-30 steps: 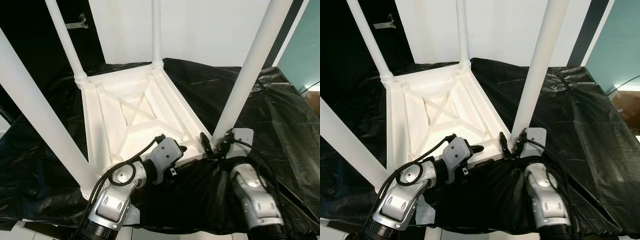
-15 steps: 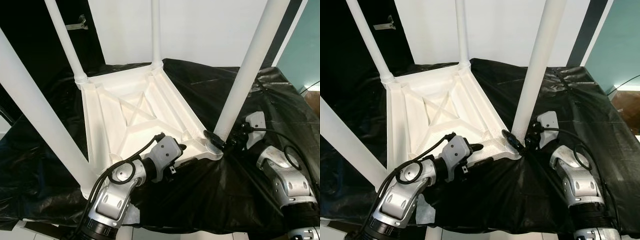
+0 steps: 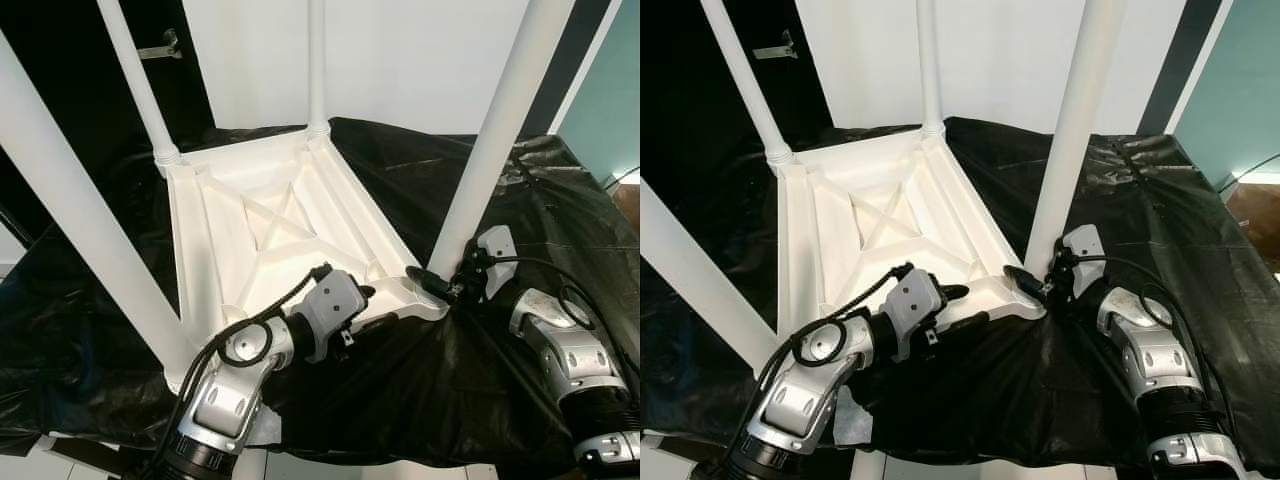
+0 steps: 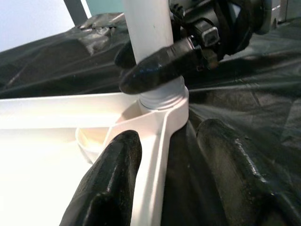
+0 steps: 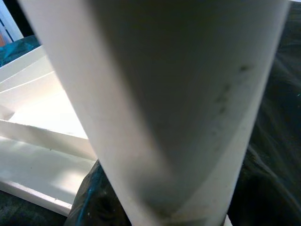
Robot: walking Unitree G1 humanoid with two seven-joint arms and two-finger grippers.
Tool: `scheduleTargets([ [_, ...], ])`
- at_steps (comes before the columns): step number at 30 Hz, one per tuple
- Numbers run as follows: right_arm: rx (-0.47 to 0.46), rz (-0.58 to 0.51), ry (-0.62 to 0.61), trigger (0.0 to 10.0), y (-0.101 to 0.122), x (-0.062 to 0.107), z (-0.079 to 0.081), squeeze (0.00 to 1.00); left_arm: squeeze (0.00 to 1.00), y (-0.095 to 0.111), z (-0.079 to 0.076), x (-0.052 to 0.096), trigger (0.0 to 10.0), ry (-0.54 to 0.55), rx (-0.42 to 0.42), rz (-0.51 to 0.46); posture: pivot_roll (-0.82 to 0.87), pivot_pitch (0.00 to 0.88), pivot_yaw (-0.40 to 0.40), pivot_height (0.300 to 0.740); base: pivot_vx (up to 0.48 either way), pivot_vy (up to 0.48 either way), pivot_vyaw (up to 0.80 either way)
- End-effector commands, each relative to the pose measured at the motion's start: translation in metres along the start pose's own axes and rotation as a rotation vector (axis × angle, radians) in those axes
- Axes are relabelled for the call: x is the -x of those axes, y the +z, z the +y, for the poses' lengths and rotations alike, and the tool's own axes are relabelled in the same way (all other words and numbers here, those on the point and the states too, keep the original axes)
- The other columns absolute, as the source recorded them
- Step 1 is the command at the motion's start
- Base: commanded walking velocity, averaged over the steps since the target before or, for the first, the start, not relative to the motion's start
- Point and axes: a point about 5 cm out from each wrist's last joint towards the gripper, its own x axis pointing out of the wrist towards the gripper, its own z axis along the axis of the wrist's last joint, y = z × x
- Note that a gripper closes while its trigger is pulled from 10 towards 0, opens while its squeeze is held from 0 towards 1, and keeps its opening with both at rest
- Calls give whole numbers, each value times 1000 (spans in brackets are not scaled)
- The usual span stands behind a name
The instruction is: Building children table
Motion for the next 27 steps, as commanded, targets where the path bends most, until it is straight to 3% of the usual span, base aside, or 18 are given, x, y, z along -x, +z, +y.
scheduleTargets([
  [1, -5, 59, -57, 4000, -11, 4, -2, 0, 0, -3, 1, 0, 10000, 72, -1, 14, -46, 0, -3, 740, 0, 0, 0],
  [2, -13, 85, -111, 10000, -14, 4, -2, 0, 0, -3, 1, 0, 10000, 72, 1, 15, -46, 0, -5, 740, 0, 0, 0],
  [9, -13, 92, -199, 10000, -19, 3, 2, 0, 0, -3, 1, 0, 10000, 73, 3, 14, -46, 0, -5, 740, 0, 0, 0],
  [20, -175, 85, -798, 10000, -33, 1, 38, 0, 0, -5, -1, 0, 10000, 71, 8, 24, -48, 0, -7, 740, 0, 0, 0],
  [24, -244, 77, -904, 10000, -31, -7, 53, 0, 0, -4, 0, 0, 10000, 78, 10, 20, -42, 0, -7, 740, 0, 0, 0],
  [27, -243, 53, -896, 10000, -24, -12, 56, 0, 0, -4, 0, 0, 10000, 80, 9, 21, -44, 0, -6, 740, 0, 0, 0],
])
